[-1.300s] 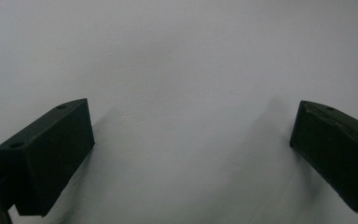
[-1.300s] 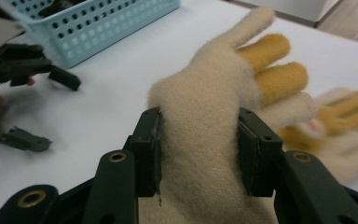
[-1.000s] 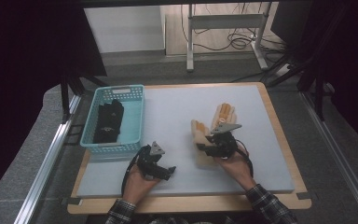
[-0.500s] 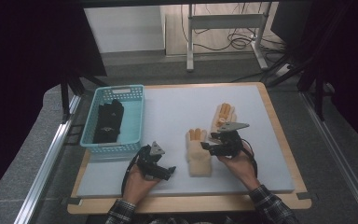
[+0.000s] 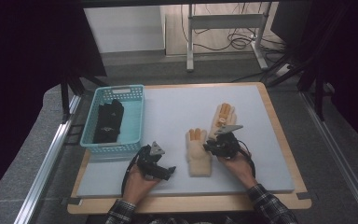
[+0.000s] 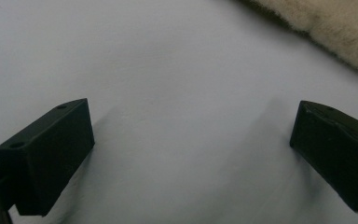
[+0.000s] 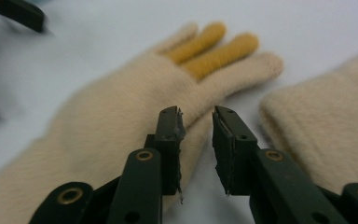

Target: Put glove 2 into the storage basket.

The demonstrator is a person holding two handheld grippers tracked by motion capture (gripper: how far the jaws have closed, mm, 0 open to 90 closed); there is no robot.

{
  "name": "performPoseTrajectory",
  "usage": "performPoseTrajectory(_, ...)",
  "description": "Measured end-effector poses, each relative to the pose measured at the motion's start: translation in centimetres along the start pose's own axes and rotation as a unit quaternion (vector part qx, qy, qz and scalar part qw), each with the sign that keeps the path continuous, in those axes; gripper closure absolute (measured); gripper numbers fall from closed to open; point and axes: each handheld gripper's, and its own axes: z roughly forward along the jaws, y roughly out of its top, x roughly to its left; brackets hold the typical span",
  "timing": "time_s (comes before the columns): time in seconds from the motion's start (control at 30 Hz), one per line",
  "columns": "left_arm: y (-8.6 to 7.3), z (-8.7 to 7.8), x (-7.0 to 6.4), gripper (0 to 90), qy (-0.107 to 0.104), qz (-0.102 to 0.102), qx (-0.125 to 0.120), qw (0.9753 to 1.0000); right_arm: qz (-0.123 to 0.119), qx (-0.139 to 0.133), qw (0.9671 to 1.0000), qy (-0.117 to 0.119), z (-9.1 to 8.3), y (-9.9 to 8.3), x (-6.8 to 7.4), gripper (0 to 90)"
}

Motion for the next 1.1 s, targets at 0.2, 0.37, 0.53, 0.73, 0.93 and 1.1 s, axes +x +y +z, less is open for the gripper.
performPoseTrajectory(0.2, 0.0, 0.0, 0.0, 0.0, 0.000, 0.000, 0.000, 1.0000, -0.003, 0.001, 1.0000, 0.000, -0.6, 0.0, 0.6, 85.8)
performPoseTrajectory(0.37, 0.0, 0.0, 0.0, 0.0, 0.001, 0.002, 0.000, 1.0000, -0.004, -0.035, 0.9989, -0.030, -3.2, 0.3, 0.5, 74.5)
performPoseTrajectory(0.53, 0.0, 0.0, 0.0, 0.0, 0.000, 0.001, 0.000, 1.0000, 0.020, -0.037, 0.9989, -0.024, -4.2, -0.8, -0.7, 70.4)
performPoseTrajectory(0.73, 0.0, 0.0, 0.0, 0.0, 0.000, 0.000, 0.000, 1.0000, 0.006, -0.008, 0.9998, -0.015, -4.2, -2.8, 0.0, 71.0)
performPoseTrajectory(0.93, 0.0, 0.0, 0.0, 0.0, 0.000, 0.000, 0.000, 1.0000, -0.002, 0.002, 0.9999, 0.013, -2.8, -3.7, 1.3, 70.9)
performPoseTrajectory(1.1, 0.0, 0.0, 0.0, 0.0, 0.000, 0.000, -0.001, 1.0000, -0.031, -0.002, 0.9994, 0.016, -2.9, -2.9, 2.3, 67.1)
